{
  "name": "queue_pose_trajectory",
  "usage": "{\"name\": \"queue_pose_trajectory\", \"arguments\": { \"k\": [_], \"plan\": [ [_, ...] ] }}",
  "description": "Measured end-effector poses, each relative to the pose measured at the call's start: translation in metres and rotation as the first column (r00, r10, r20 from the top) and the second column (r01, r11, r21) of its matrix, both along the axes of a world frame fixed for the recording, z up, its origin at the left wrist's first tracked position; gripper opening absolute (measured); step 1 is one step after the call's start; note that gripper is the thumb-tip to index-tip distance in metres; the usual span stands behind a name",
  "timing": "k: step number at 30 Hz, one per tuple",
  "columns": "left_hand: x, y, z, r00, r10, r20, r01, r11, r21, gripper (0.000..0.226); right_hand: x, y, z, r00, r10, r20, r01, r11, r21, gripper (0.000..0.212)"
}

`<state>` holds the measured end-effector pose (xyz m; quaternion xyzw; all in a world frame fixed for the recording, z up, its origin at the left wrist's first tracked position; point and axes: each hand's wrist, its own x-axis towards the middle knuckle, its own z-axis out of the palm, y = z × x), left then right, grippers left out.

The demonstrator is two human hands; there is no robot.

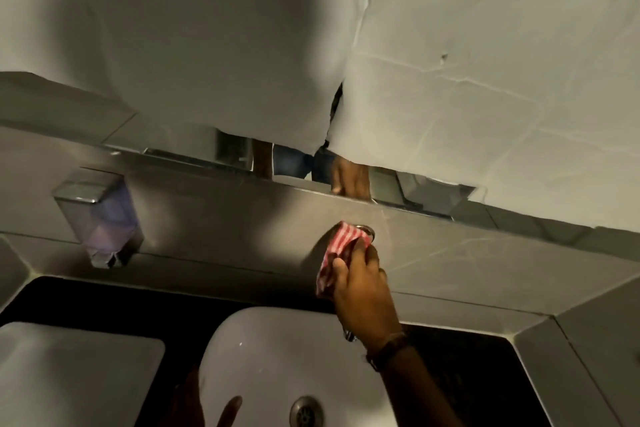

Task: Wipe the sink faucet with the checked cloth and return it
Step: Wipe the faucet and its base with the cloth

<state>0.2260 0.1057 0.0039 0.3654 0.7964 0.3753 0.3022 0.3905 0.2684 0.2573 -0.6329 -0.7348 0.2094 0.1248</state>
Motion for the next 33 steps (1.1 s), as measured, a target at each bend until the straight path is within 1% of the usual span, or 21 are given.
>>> {"name": "queue_pose_trajectory", "arguments": {
  "k": [2,5,8,10,12,13,14,16,17,18,19,20,21,23,24,25,27,29,31,32,33],
  "plan": [
    [0.010,-0.010,0.024,0.998,-0.030,-0.047,0.027,0.998,-0.054,0.121,-0.012,0.017,-0.004,0.986,-0.167,0.023,0.167,0.986,-0.010,0.074],
    [0.011,-0.013,0.026,0.999,-0.025,-0.038,0.017,0.979,-0.204,0.115,-0.012,0.032,-0.004,0.962,-0.273,-0.024,0.270,0.959,-0.086,0.066],
    [0.013,-0.015,0.017,0.996,0.004,-0.084,-0.019,0.983,-0.181,0.116,-0.002,-0.012,-0.031,0.892,-0.371,-0.260,0.387,0.922,0.010,0.041],
    [0.011,-0.012,0.016,0.991,-0.013,-0.134,-0.006,0.990,-0.139,0.117,0.000,-0.050,-0.054,0.827,-0.373,-0.420,0.442,0.893,0.078,0.047],
    [0.006,-0.009,0.010,0.990,-0.024,-0.137,0.002,0.987,-0.159,0.117,0.003,-0.066,-0.066,0.782,-0.369,-0.501,0.428,0.904,0.002,0.057],
    [0.004,-0.009,0.008,0.987,-0.022,-0.158,-0.006,0.985,-0.173,0.117,0.005,-0.064,-0.066,0.802,-0.353,-0.483,0.411,0.912,0.016,0.059],
    [0.004,-0.008,0.005,0.988,-0.031,-0.151,0.006,0.987,-0.162,0.118,0.008,-0.057,-0.061,0.841,-0.348,-0.414,0.402,0.914,0.049,0.055],
    [0.006,-0.009,0.001,0.989,-0.010,-0.148,-0.012,0.989,-0.148,0.118,0.011,-0.025,-0.039,0.924,-0.285,-0.255,0.315,0.946,0.082,0.039],
    [0.008,-0.010,0.002,0.989,0.011,-0.148,-0.036,0.985,-0.168,0.116,0.010,-0.002,-0.030,0.955,-0.248,-0.166,0.258,0.965,0.045,0.035],
    [0.010,-0.011,0.003,0.987,0.018,-0.157,-0.045,0.984,-0.170,0.114,0.005,0.020,-0.017,0.964,-0.246,-0.103,0.242,0.969,-0.053,0.037],
    [0.012,-0.013,0.005,0.986,0.016,-0.167,-0.046,0.983,-0.180,0.112,0.001,0.037,-0.009,0.959,-0.268,-0.091,0.252,0.956,-0.151,0.041],
    [0.013,-0.014,0.005,0.985,0.018,-0.169,-0.048,0.983,-0.177,0.111,-0.002,0.045,-0.005,0.947,-0.305,-0.096,0.279,0.935,-0.219,0.043],
    [0.014,-0.015,0.008,0.987,0.026,-0.160,-0.055,0.983,-0.178,0.109,-0.004,0.047,-0.009,0.934,-0.334,-0.122,0.302,0.926,-0.225,0.044],
    [0.016,-0.015,0.009,0.990,0.029,-0.136,-0.050,0.986,-0.157,0.110,0.001,0.021,-0.031,0.899,-0.365,-0.243,0.367,0.929,-0.037,0.040],
    [0.017,-0.014,0.008,0.990,0.031,-0.138,-0.052,0.987,-0.153,0.111,0.004,-0.003,-0.046,0.857,-0.368,-0.361,0.414,0.909,0.055,0.038],
    [0.017,-0.012,0.005,0.988,0.031,-0.149,-0.055,0.986,-0.159,0.113,0.006,-0.028,-0.059,0.807,-0.349,-0.477,0.446,0.889,0.103,0.037],
    [0.015,-0.010,-0.004,0.982,0.027,-0.189,-0.062,0.981,-0.181,0.114,0.005,-0.062,-0.080,0.741,-0.301,-0.600,0.420,0.905,0.065,0.041],
    [0.012,-0.008,-0.007,0.982,0.007,-0.190,-0.045,0.979,-0.199,0.113,0.005,-0.065,-0.084,0.772,-0.312,-0.554,0.420,0.904,0.076,0.039],
    [0.011,-0.006,-0.002,0.989,0.003,-0.151,-0.036,0.975,-0.217,0.112,0.011,-0.047,-0.067,0.848,-0.332,-0.414,0.421,0.895,0.144,0.036],
    [0.011,-0.006,-0.001,0.989,0.011,-0.146,-0.043,0.975,-0.217,0.112,0.012,-0.030,-0.056,0.885,-0.322,-0.335,0.385,0.912,0.143,0.035],
    [0.011,-0.006,0.000,0.987,0.019,-0.158,-0.052,0.978,-0.203,0.110,0.011,-0.010,-0.041,0.919,-0.303,-0.253,0.334,0.938,0.090,0.036]
  ]
}}
